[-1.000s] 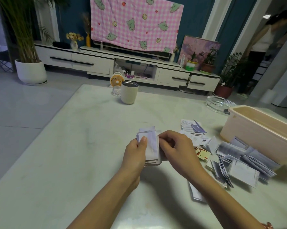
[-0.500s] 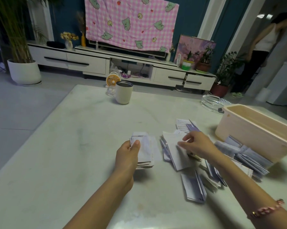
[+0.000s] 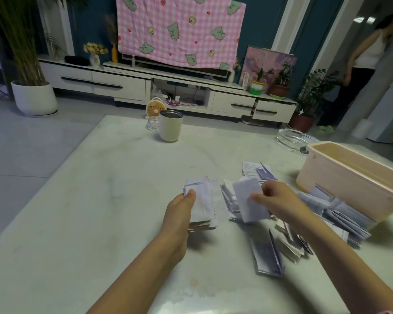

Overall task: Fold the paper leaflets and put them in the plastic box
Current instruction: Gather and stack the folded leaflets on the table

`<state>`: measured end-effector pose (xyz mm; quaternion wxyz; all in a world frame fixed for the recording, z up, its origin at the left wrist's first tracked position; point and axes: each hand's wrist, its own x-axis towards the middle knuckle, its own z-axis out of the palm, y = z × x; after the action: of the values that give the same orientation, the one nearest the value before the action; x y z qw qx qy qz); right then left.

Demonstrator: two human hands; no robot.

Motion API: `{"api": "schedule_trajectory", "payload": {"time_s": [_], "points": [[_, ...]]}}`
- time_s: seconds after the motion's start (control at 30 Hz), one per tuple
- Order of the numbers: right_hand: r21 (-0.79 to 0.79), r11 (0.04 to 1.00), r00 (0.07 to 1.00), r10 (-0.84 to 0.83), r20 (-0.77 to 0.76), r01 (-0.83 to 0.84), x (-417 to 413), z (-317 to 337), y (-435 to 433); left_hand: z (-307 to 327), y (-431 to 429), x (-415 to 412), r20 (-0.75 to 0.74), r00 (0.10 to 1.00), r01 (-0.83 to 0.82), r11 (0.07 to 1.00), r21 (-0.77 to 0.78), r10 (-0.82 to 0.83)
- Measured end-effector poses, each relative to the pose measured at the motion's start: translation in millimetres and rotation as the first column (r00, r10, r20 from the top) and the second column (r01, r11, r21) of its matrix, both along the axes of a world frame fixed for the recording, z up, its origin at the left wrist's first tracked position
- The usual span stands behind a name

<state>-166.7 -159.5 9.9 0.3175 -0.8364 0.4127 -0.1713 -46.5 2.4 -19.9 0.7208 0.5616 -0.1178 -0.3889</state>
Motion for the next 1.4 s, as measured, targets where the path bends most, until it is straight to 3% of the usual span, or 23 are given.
{"api": "schedule_trajectory", "payload": {"time_s": [0.1,0.17,0.27,0.4,0.73,0.9,1.07,1.27,1.4], "points": [[0.142,0.988,0.939,0.016,0.344,-0.069,0,22,25,0,0,2,-0.036,0.999,-0.014,1.000,-0.012,0.013],[0.184,0.970,0.909,0.070,0.410,-0.157,6,28,44,-1,0,2,-0.054,0.998,-0.023,1.000,-0.020,0.022],[-0.043,0.986,0.945,0.167,0.281,-0.162,15,17,57,1,-1,0,-0.111,0.993,-0.038,0.999,-0.035,0.034],[-0.378,0.921,0.974,0.159,0.159,-0.089,20,10,64,4,0,-1,-0.148,0.987,-0.073,0.996,-0.046,0.065],[-0.613,0.775,0.981,0.195,0.000,-0.154,19,27,99,1,-2,-2,-0.144,0.986,-0.088,0.996,-0.024,0.083],[-0.580,0.789,0.979,0.154,-0.132,-0.203,17,37,105,1,-2,-1,-0.134,0.988,-0.080,0.996,-0.040,0.074],[-0.536,0.818,0.978,0.165,-0.129,-0.208,16,39,111,0,-2,0,-0.104,0.993,-0.066,0.997,-0.037,0.062],[-0.436,0.879,0.974,0.223,0.025,-0.190,32,24,92,-1,-5,-3,-0.036,0.998,-0.054,0.998,-0.039,0.053],[-0.265,0.952,0.961,0.205,0.184,-0.153,41,5,92,-4,-5,-9,0.036,0.997,-0.065,0.998,-0.019,0.066]]}}
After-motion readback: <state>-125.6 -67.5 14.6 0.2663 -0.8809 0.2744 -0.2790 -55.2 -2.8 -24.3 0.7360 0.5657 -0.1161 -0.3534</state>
